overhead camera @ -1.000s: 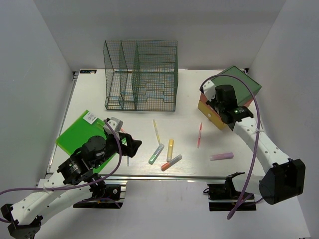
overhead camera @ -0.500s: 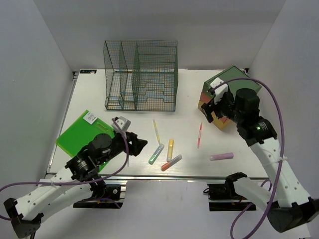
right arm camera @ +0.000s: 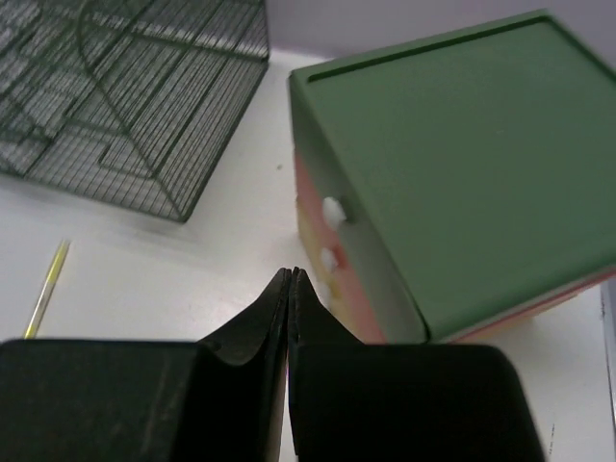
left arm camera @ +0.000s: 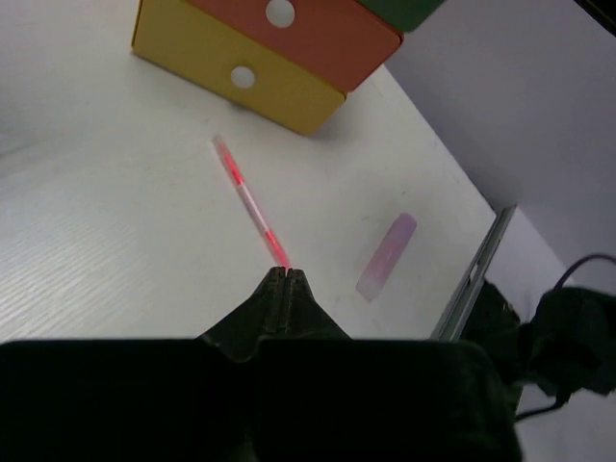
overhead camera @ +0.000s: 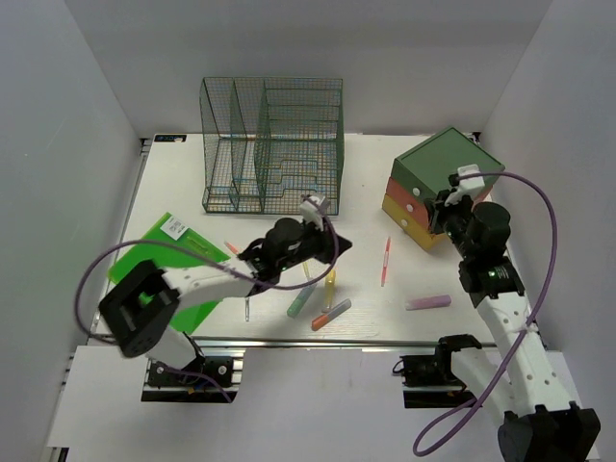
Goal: Organize the desk
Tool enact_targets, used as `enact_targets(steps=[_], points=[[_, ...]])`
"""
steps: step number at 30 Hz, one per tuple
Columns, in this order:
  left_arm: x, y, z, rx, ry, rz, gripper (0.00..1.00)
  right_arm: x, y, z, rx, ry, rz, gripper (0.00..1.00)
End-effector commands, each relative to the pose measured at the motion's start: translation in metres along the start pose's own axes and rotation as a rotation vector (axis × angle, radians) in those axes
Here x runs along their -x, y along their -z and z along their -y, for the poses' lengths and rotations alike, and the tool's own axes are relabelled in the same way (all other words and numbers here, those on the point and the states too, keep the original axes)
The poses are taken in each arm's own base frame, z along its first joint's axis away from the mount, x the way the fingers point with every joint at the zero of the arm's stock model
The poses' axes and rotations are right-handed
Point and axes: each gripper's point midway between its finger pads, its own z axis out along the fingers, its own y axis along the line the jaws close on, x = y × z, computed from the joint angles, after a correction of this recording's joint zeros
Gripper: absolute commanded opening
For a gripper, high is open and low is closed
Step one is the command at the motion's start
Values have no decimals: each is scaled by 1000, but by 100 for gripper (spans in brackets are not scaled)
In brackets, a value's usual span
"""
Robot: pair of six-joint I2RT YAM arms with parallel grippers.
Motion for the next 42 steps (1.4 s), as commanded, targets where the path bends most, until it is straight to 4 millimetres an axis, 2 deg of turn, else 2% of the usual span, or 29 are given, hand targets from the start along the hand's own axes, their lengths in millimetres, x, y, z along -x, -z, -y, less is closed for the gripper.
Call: enact_targets(steps=[1,2,3,4,5,6,7,8,9,10,11,12,13,14,15,16,17,20,21,23,24,29,38,42], points=[[44,-43,27,-116,77,171,3,36,5,20,-106,-67,201,0],[54,-55,30,-122,96,193,4,38,6,22,-119,-69,204,0],[52,-66,23,-95,126,197,5,41,8,24,-125,-68,211,0],[39,-82,13,-78,183,192,8,43,10,24,-130,-66,220,0],[39,-90,11,-76,207,205,15,44,11,24,-130,-64,225,0],[53,-98,16,-102,228,257,20,44,13,32,-174,-57,235,0],[39,-112,7,-88,265,238,26,41,16,40,-219,-52,238,0],[34,-121,9,-98,281,233,37,38,16,43,-238,-47,239,0],[45,-131,16,-117,296,253,39,37,17,46,-257,-45,246,0],[30,-144,6,-97,332,223,43,35,18,50,-277,-47,249,0],[30,-151,-1,-69,351,239,46,35,18,51,-285,-48,253,0],[40,-158,4,-89,361,273,54,35,18,52,-290,-49,256,0],[28,-166,0,-79,383,266,57,35,19,55,-306,-20,256,0],[27,-170,-2,-77,394,274,60,34,19,56,-308,-15,254,0],[36,-174,2,-100,409,301,63,35,20,57,-314,-14,261,0],[36,-178,1,-102,414,308,64,36,21,58,-322,-7,267,0],[28,-184,-5,-91,416,301,64,35,22,59,-327,-3,266,0],[36,-193,-2,-107,424,326,66,36,23,62,-344,3,274,0],[28,-198,-7,-98,426,315,67,37,24,61,-342,3,275,0],[34,-204,-5,-109,439,331,67,36,24,62,-347,2,277,0],[28,-208,-9,-103,444,326,67,37,25,62,-347,2,280,0],[33,-214,-8,-139,475,374,67,36,25,64,-358,4,280,0],[27,-232,-10,-142,492,359,67,37,27,63,-353,6,286,0],[33,-237,-6,-164,506,371,66,36,26,62,-348,9,283,0]])
